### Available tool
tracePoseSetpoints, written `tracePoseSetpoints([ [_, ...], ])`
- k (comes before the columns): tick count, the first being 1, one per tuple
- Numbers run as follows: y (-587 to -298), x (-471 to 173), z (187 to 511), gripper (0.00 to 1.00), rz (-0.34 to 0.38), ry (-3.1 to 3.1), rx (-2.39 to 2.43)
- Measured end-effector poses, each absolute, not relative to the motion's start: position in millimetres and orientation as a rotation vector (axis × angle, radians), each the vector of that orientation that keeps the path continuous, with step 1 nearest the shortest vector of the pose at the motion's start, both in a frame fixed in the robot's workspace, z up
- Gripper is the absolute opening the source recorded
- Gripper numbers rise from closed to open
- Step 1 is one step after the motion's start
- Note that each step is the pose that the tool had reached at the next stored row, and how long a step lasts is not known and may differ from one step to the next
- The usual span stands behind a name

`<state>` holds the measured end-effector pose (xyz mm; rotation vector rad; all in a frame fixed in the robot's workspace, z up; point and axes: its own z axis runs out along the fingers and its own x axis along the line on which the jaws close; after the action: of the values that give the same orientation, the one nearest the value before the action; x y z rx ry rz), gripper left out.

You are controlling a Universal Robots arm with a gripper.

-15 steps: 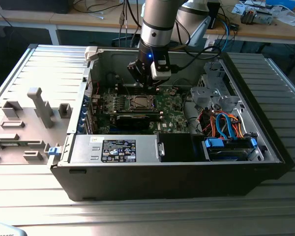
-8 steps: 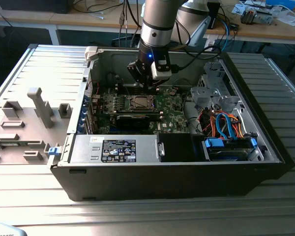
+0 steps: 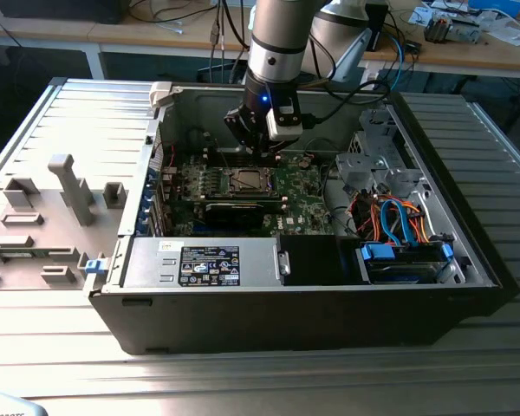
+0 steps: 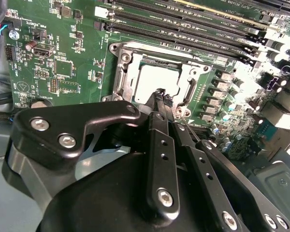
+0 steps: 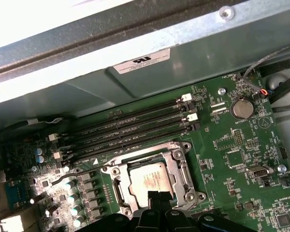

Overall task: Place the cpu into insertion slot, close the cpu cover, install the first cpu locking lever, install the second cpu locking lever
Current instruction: 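Install the first cpu locking lever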

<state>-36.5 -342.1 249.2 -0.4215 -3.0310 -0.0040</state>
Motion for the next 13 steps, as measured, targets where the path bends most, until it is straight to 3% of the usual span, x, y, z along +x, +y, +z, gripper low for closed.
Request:
tracePoseSetpoints([
  [13, -342.2, -36.6, 249.2, 0.11, -0.003, -3.033, -0.403],
])
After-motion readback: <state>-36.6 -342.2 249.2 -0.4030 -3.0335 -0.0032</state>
